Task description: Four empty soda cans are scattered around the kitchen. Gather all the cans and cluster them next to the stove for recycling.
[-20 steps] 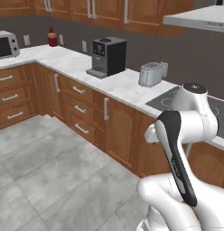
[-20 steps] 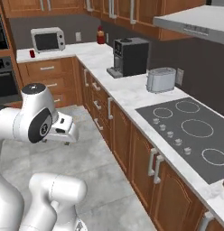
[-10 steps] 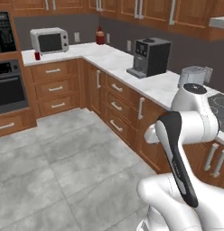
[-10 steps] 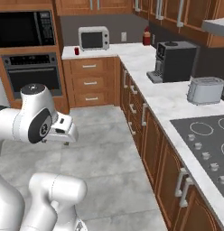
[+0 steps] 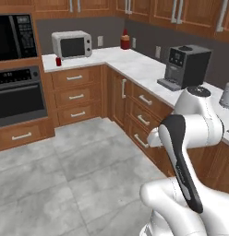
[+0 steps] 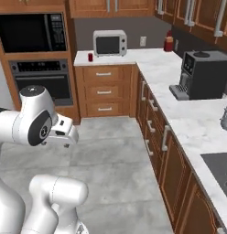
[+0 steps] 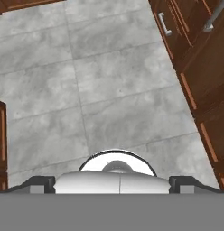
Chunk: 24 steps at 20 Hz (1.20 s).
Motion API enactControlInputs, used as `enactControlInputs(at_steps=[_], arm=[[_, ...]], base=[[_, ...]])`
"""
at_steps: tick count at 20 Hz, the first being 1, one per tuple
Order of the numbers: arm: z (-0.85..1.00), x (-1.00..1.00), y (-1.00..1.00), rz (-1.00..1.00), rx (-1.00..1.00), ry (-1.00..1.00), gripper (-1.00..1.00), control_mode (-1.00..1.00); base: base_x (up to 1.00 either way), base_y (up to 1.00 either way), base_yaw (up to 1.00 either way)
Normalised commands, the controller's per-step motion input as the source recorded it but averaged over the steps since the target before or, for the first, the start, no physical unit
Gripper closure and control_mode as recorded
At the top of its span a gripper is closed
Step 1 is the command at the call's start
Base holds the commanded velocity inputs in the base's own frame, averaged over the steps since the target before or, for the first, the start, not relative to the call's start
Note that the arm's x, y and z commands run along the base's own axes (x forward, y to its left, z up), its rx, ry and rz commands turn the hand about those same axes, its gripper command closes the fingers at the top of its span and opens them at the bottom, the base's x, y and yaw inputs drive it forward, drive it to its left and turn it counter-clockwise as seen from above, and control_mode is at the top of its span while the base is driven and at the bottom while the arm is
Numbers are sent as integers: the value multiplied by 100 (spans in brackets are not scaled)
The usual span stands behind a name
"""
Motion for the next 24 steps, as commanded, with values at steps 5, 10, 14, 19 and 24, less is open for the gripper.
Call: enactControlInputs(at_steps=[5,10,14,19,24], arm=[[0,0,0,0,0,0,-100,100],[0,0,0,0,0,0,-100,100],[0,0,0,0,0,0,-100,100],[0,0,0,0,0,0,-100,100],[0,0,0,0,0,0,-100,100]], base=[[100,6,11],[100,3,11],[100,3,11],[100,0,13],[100,-2,13]])
